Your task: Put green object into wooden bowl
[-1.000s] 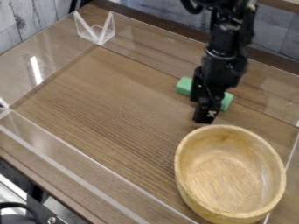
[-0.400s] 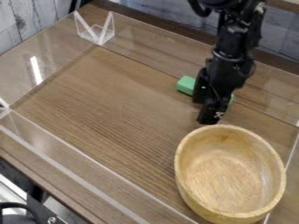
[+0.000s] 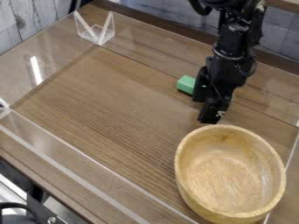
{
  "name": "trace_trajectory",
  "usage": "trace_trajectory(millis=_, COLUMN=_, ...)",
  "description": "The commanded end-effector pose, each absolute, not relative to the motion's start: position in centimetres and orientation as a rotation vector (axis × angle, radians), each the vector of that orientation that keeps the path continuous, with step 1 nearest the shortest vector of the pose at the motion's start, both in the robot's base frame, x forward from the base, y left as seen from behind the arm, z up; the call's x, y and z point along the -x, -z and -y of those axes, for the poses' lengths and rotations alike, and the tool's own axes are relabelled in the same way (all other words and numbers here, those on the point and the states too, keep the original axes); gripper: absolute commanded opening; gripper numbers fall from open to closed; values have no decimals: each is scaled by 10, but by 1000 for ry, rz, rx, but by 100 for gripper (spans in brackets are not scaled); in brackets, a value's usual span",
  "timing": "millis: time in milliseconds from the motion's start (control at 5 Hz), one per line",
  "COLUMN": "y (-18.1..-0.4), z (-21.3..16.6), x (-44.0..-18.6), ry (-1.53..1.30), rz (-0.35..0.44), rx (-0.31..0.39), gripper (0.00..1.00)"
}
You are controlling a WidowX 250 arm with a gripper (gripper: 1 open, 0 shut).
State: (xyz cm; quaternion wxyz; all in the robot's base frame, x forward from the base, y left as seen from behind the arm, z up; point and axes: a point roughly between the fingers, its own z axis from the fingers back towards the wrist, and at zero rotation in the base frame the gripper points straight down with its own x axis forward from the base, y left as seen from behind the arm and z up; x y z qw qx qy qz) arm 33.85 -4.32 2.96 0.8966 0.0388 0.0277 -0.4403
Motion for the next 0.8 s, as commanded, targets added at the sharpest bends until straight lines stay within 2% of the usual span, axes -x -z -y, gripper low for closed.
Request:
trace_trajectory(millis=0, y=-55, z=38, x=-358, ry=927, rz=49, rx=-114, gripper=100)
trace_trajectory(millis=200, y=-64, z=37, x=-363, ry=947, rz=64, rx=-116, gripper=100)
trace_trajectory(millis=600, y=-67, z=20, x=-364, ry=932, rz=85, rx=-122, gripper=100)
